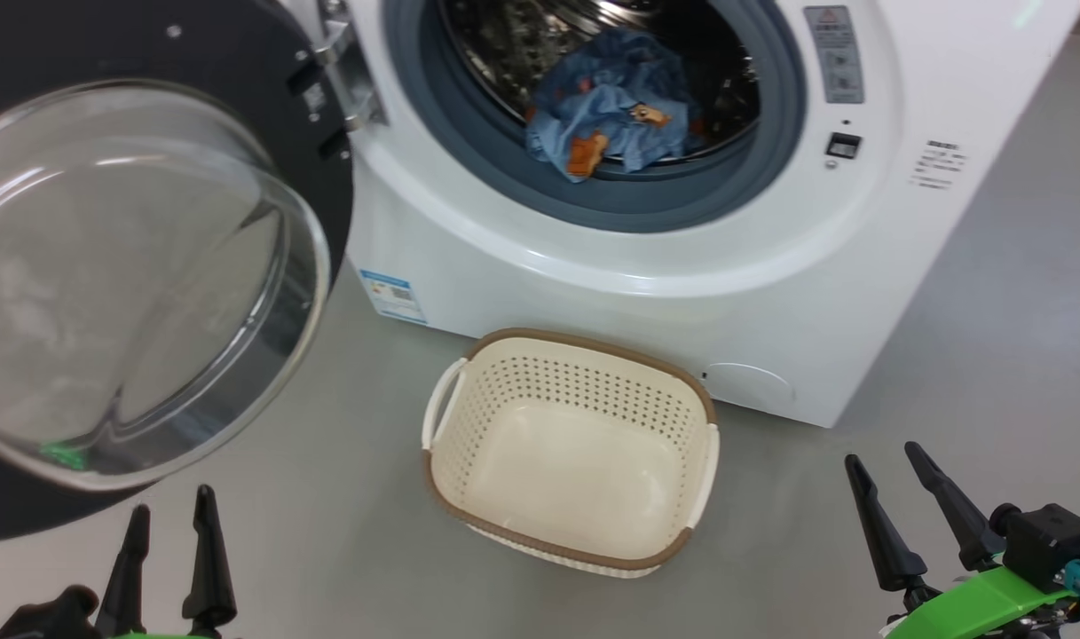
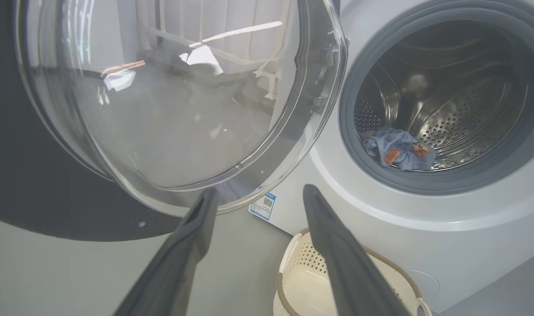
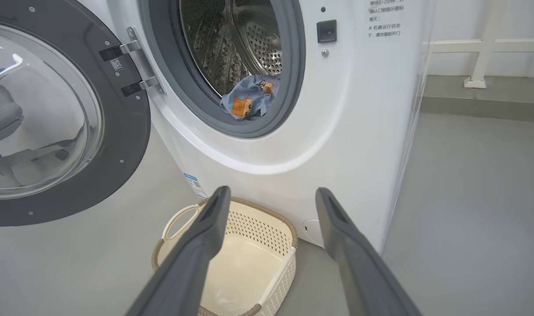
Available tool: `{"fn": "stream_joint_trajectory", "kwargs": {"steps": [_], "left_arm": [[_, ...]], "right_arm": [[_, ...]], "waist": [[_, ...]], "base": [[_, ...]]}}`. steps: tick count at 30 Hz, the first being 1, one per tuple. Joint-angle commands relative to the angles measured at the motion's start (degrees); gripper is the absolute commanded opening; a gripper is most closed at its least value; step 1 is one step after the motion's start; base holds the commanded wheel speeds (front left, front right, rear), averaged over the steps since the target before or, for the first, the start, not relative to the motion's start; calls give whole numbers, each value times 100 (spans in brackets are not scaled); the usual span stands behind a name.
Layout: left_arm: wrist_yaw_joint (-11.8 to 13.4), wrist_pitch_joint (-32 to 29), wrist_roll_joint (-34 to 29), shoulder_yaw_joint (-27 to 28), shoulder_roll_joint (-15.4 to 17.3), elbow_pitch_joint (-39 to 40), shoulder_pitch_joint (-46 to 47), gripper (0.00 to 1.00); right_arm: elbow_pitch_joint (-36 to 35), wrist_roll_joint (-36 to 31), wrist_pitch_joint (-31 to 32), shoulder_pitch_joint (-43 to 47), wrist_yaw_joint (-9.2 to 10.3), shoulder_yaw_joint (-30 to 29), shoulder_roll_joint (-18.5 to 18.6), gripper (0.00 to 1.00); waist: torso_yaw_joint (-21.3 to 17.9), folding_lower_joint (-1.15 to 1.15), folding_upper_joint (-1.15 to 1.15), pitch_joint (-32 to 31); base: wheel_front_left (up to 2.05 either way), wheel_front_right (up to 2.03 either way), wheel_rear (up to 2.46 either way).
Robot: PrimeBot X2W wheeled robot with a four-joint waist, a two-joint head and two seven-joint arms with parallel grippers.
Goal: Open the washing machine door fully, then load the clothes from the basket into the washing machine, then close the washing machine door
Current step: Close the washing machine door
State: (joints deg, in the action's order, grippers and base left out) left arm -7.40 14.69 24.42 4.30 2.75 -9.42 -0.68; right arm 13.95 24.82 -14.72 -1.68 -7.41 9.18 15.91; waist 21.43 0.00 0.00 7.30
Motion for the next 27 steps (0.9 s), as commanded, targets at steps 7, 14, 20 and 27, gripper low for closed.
{"fn": "stream_joint_trajectory", "kwargs": {"steps": [7,14,20,27], "left_arm": [[-9,30,-32,239,60,66,-34,100],[-9,30,-48,217,39,64,-60,100],[-9,30,-48,231,29,65,-88,100],[-9,30,-44,256,20,80,-123,100]], "right_arm": [[-82,24,-28,-97,-8,206,68,100],[-52,36,-28,-80,-8,233,83,100],[-41,53,-28,-51,-8,247,81,100],[-34,60,-28,-53,-8,309,72,100]], "waist": [[491,0,0,-29],[727,0,0,-67],[829,0,0,-99],[861,0,0,-100]], "base": [[0,0,0],[0,0,0],[0,0,0],[0,0,0]]}}
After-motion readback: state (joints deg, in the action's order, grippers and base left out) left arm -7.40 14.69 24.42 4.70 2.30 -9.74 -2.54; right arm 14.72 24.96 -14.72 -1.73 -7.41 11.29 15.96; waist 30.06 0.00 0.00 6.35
